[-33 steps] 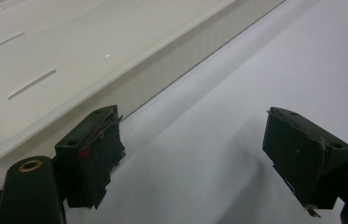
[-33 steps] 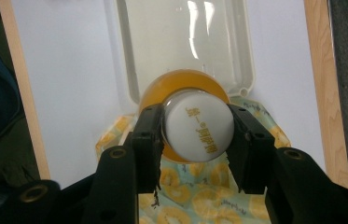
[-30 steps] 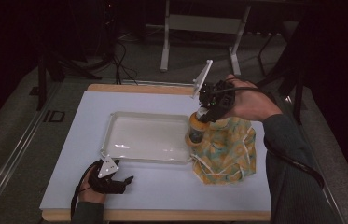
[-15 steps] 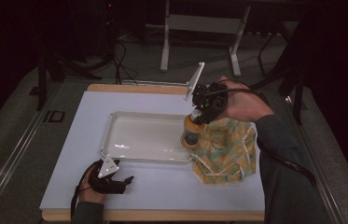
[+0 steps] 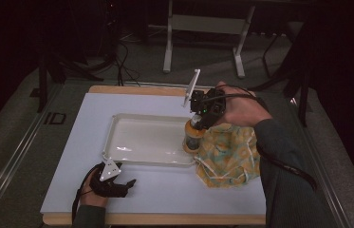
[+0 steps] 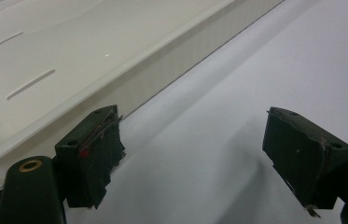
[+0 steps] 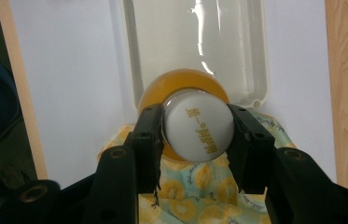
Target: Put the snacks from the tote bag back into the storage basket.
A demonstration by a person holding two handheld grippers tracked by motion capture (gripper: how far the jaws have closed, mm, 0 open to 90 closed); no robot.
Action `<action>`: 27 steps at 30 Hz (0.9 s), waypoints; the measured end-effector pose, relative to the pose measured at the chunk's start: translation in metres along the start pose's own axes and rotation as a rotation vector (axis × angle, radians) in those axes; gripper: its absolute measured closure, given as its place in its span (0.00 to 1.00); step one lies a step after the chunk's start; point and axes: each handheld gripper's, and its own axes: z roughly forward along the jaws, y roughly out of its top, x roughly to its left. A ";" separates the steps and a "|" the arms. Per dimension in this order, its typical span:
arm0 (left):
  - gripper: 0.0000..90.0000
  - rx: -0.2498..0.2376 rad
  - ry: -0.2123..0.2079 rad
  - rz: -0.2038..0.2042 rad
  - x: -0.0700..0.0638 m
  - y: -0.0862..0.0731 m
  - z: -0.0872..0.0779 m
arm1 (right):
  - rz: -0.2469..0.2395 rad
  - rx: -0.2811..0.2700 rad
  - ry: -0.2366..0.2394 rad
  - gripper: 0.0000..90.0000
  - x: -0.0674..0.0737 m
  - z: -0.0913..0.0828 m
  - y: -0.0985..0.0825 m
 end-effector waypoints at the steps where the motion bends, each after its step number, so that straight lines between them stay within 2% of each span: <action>1: 0.22 -0.001 0.000 0.000 0.000 0.000 0.000 | 0.003 0.001 0.001 0.66 0.001 0.001 0.000; 8: 0.22 0.001 0.001 0.001 0.000 0.000 0.000 | 0.030 0.004 0.002 0.66 0.003 0.008 0.001; 16: 0.22 0.002 0.001 0.001 0.000 0.000 0.000 | 0.034 0.014 -0.004 0.66 0.005 0.018 0.003; 21: 0.22 0.004 0.002 0.005 0.000 0.000 0.000 | 0.037 -0.009 -0.036 0.66 0.008 0.021 0.004; 27: 0.22 0.005 0.002 0.005 -0.001 0.000 0.000 | 0.056 -0.021 -0.032 0.66 0.009 0.027 0.003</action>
